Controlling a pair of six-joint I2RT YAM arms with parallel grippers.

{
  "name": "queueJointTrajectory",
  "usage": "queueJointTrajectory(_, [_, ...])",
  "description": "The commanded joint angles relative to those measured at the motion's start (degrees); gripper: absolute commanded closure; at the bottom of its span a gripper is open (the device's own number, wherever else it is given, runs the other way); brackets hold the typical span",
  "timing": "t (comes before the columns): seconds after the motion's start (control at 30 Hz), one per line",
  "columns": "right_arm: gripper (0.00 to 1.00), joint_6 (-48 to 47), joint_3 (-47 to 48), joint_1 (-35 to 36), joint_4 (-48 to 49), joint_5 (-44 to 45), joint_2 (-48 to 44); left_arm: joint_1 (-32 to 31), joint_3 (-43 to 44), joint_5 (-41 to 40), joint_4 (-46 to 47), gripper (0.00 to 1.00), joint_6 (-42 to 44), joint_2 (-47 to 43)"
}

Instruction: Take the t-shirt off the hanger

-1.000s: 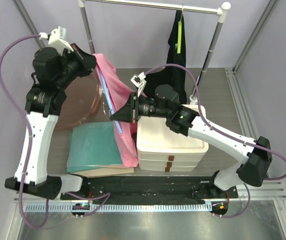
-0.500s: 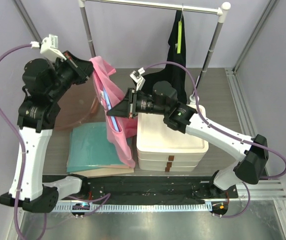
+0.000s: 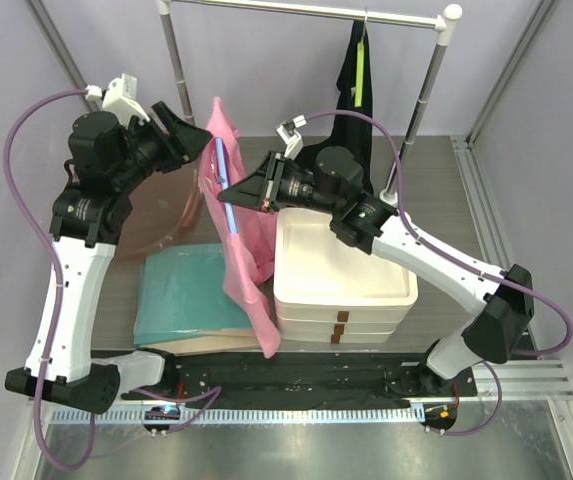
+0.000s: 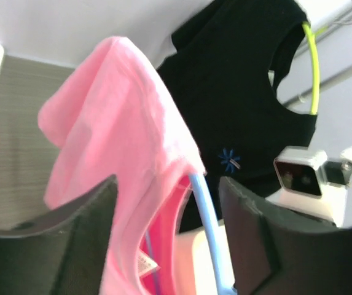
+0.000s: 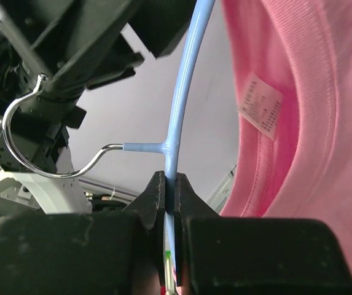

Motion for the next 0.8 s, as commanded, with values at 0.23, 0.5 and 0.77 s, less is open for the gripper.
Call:
queueJointTrajectory(0.23, [0.99, 5.34, 3.75, -3.1, 7.13, 2.34, 0.54, 0.25, -20.32, 9.82, -1.51, 0.27, -1.45, -21.19])
queueJointTrajectory(0.5, [0.99, 5.78, 3.66, -3.1, 9.51, 0.67, 0.36, 0.25, -33.62, 14.14, 4.55, 0.39, -13.58, -26.23])
queueJointTrajectory(0.77, [0.99, 5.17, 3.83, -2.83, 9.25, -0.04, 0.1, 0.25, -32.13, 10.8, 7.44, 0.32, -20.26, -21.48])
